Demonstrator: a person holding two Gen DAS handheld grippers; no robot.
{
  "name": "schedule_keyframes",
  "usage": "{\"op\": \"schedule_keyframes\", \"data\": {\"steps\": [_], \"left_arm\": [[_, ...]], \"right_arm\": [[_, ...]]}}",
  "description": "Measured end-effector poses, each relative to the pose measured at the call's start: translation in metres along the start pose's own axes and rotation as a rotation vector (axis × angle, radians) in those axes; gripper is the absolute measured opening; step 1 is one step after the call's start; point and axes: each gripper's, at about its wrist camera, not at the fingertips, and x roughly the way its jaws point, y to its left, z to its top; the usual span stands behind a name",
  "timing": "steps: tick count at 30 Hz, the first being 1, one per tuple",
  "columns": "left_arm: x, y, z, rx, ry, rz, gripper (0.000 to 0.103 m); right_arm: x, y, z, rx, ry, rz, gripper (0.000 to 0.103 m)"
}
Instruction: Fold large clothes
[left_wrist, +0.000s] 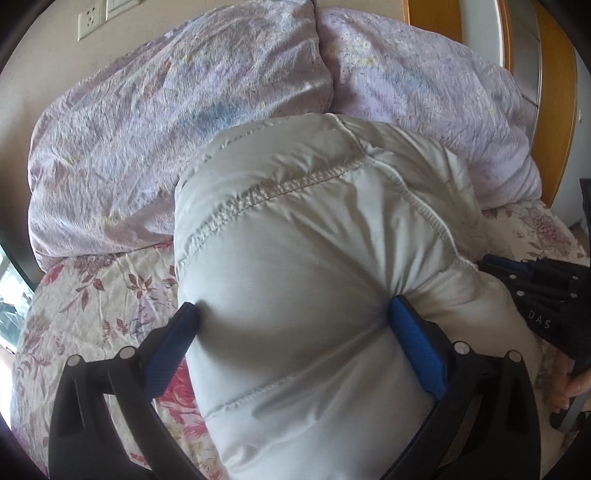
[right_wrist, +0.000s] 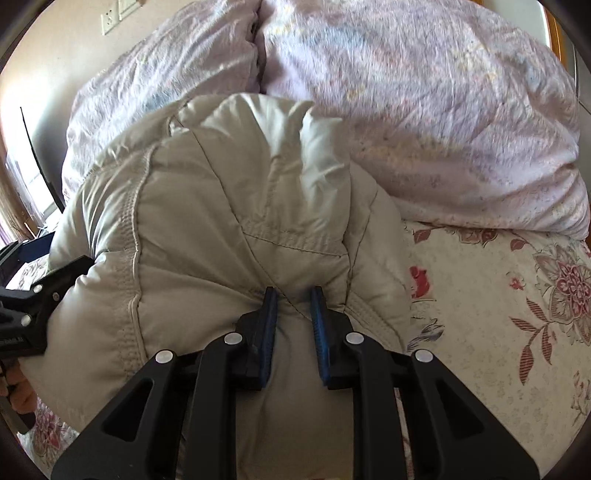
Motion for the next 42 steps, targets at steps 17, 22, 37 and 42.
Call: {"op": "schedule_keyframes", "data": {"steps": [17, 22, 37, 42], "left_arm": [[0.014, 0.019, 0.035, -0.046, -0.016, 0.014, 0.101], [0.030, 0.011, 0.038, -0.040, 0.000, 0.010, 0.101], [0.047, 0.007, 0.030, -0.071, -0.066, 0.012, 0.101], [0.031, 0.015, 0.028, -0.084, -0.066, -0.012, 0.101]], "right_arm": [[0.017, 0.005, 0.058, 0.014, -0.047, -0.032, 0.020], [0.039, 0.005, 0.057, -0.024, 0.009, -0.055, 0.019], [0.074, 0.001, 0.053, -0.006, -0.025, -0.036, 0.019], [0.050, 0.000, 0.046, 0.004, -0.050, -0.060, 0.023]]}}
